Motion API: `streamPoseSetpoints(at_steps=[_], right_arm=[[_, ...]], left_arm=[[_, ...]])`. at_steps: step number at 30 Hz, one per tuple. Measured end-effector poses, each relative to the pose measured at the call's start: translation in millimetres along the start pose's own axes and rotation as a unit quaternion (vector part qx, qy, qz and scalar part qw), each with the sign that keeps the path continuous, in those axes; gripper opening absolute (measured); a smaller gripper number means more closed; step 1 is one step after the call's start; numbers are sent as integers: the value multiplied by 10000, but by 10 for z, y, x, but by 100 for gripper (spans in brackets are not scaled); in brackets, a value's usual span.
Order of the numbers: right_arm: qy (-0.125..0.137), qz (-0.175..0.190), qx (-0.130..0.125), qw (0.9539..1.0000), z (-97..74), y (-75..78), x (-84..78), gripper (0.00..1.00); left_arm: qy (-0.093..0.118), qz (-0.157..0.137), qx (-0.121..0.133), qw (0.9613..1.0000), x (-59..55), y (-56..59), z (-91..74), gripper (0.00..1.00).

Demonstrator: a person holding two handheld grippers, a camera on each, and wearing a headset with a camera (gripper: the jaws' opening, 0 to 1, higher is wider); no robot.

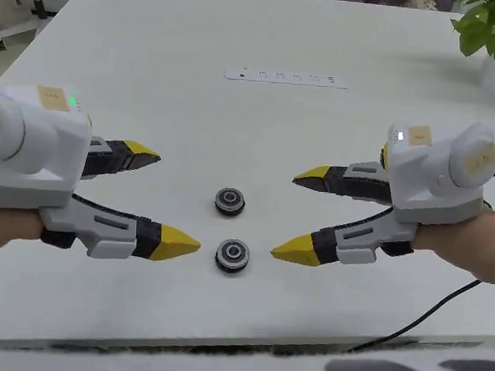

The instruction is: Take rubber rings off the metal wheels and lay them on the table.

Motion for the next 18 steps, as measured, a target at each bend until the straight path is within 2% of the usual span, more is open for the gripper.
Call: streamPoseSetpoints(at_steps=[3, 18], right_arm=[[46, 72, 1, 10000, 30, 23, -13, 61], [-160, 18, 78, 9998, 173, 71, -153, 57]], left_arm=[[-36, -7, -9, 10000, -36, -11, 29, 77], [-172, -54, -150, 9997, -158, -58, 129, 73]])
Point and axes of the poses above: the centre of the closed fingertips' face, and the gripper's own axes: z roughly forward along the fingers, y roughly to its right, x roughly out of its top, the point moved 4 cm from there along -z, roughly backward along the fingers, and after that the axes turned 2 degrees about -x, right-handed, at the moved point
